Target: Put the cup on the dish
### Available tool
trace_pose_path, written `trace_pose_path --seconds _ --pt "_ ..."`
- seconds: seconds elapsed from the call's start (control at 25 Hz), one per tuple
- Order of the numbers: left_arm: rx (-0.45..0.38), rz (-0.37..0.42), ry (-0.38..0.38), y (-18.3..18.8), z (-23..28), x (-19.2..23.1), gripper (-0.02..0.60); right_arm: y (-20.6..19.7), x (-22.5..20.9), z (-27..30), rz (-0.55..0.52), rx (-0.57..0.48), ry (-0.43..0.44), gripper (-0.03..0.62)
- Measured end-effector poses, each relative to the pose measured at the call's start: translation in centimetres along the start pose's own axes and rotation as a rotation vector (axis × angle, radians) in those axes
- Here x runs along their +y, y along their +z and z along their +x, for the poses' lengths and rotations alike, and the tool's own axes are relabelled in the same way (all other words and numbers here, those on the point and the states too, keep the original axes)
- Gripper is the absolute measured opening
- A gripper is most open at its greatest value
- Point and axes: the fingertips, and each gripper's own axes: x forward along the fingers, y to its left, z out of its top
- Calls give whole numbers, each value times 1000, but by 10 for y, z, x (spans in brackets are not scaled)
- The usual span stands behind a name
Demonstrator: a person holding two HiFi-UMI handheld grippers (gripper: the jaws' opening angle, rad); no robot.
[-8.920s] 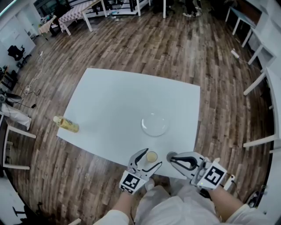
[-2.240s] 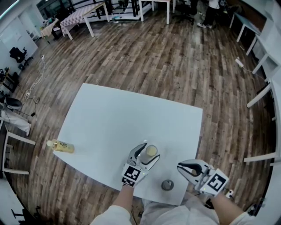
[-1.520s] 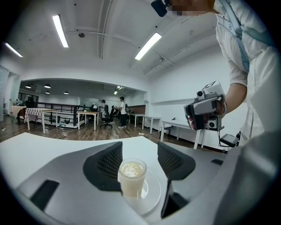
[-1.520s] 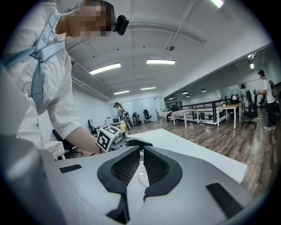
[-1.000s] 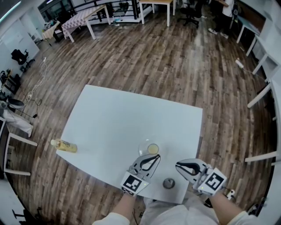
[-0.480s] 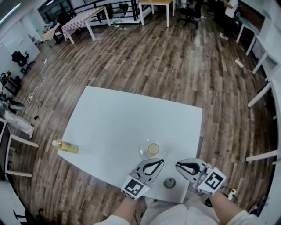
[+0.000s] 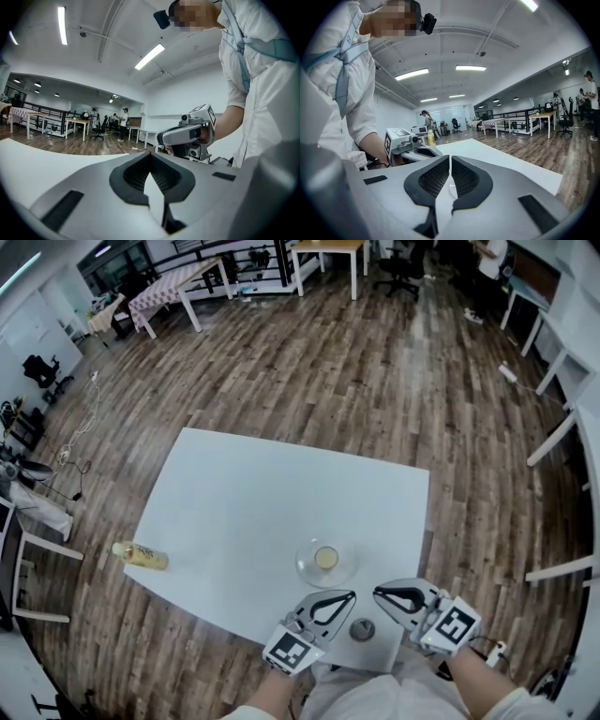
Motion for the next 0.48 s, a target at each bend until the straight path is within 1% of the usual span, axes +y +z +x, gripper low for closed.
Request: trace_pose_path --seconds 0.2,0.48 --pt "-4 -8 -7 -3 1 -8 1 -9 4 -2 -5 32 12 34" --pt "-2 5 -9 3 2 -2 0 -6 9 2 -19 31 24 29"
